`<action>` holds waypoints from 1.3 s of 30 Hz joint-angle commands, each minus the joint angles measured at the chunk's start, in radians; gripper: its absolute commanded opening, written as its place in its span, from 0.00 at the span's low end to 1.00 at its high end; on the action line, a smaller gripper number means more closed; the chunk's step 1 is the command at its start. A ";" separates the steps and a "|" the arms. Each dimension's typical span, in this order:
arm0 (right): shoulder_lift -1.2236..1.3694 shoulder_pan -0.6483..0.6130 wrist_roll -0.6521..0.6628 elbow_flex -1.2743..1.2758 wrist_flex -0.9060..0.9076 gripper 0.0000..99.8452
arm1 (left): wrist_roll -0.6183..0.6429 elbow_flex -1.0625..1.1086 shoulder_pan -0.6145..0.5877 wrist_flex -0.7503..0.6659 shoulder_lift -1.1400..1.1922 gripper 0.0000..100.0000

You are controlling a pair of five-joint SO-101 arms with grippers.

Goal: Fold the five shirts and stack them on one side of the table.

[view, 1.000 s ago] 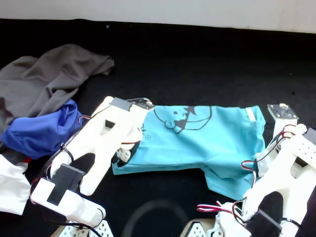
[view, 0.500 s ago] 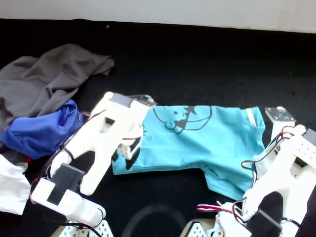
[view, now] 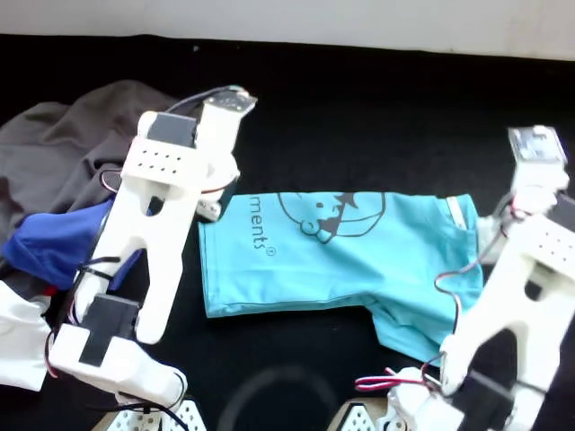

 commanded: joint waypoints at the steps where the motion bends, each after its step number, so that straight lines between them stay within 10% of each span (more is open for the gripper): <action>1: 0.166 -0.110 -0.086 -0.171 -0.018 0.01 | 0.005 -0.039 -0.005 -0.075 0.076 0.01; 18: 0.998 -0.139 -0.206 -0.829 -0.027 0.01 | 0.006 -0.352 -0.036 -0.222 0.630 0.01; 31: 1.359 -0.168 -0.206 -1.343 -0.001 0.01 | 0.002 -1.380 -0.090 0.152 1.213 0.01; 39: 1.372 -0.179 -0.209 -1.557 0.130 0.01 | 0.005 -1.549 -0.082 0.226 1.231 0.01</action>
